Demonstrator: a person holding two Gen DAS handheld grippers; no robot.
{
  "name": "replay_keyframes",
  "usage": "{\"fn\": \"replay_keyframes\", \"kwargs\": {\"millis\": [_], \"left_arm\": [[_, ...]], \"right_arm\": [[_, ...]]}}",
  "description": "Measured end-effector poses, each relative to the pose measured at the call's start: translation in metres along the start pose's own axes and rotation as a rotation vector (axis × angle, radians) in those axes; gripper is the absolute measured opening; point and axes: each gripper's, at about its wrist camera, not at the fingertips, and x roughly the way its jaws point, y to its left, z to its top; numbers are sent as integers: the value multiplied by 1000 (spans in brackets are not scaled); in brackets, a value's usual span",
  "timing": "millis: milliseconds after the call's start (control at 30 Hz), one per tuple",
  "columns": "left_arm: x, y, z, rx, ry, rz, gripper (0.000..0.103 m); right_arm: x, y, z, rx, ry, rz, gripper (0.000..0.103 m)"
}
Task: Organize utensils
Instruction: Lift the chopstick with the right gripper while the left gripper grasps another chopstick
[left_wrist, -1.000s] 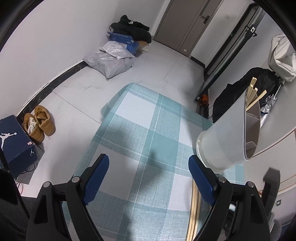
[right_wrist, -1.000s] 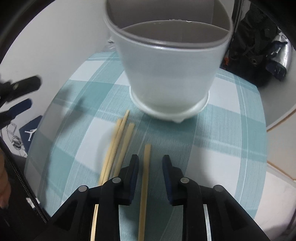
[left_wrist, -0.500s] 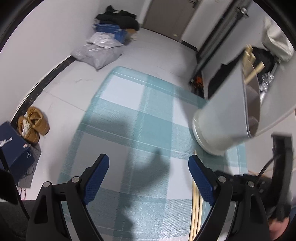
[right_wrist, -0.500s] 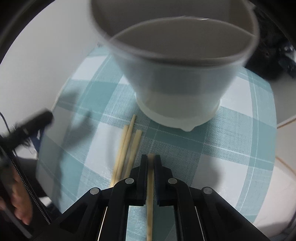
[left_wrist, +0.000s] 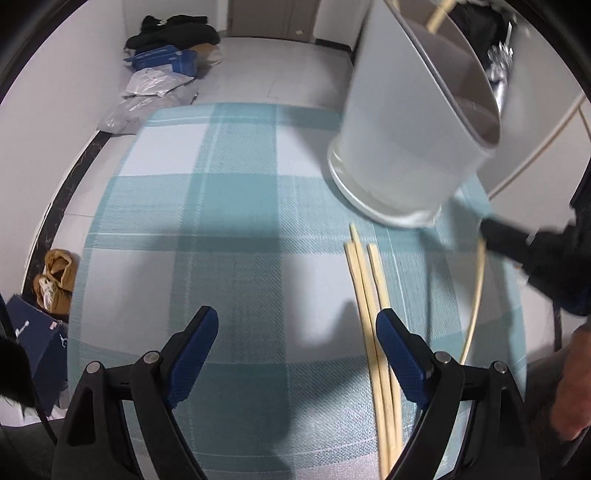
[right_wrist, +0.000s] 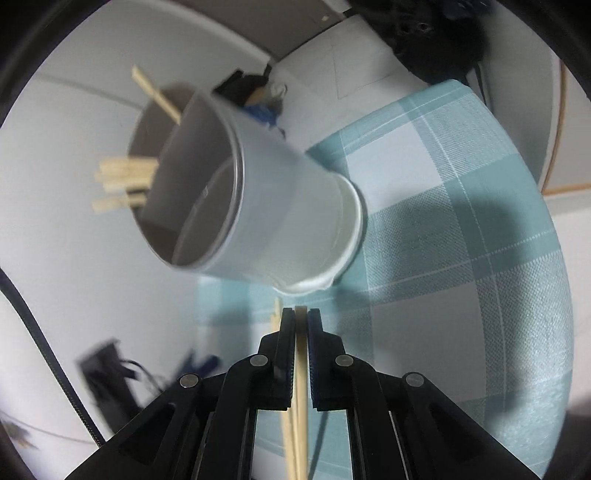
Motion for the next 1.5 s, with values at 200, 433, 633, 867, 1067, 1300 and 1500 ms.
{"fn": "replay_keyframes", "kwargs": {"millis": [200, 433, 633, 867, 1067, 1300, 1500], "left_arm": [[4, -8, -7, 60, 26, 70, 85], [1, -10, -7, 71, 44, 87, 85], [6, -12, -2, 66, 51, 123, 85], [15, -14, 11, 49, 58, 130, 84], [21, -19, 26, 67, 68, 126, 64], [24, -25, 36, 58, 88, 79, 5], [13, -12, 39, -23, 19, 52, 3]], "right_arm": [[-18, -11, 5, -22, -34, 28, 6], [-8, 10, -11, -50, -60, 42, 6], [-21, 14, -17, -94, -80, 44, 6], [-28, 20, -16, -111, -109, 64, 6], [-32, 26, -15, -139, -128, 55, 6], [-43, 30, -17, -154, -163, 65, 6], [-50, 32, -17, -172, -186, 57, 6]]}}
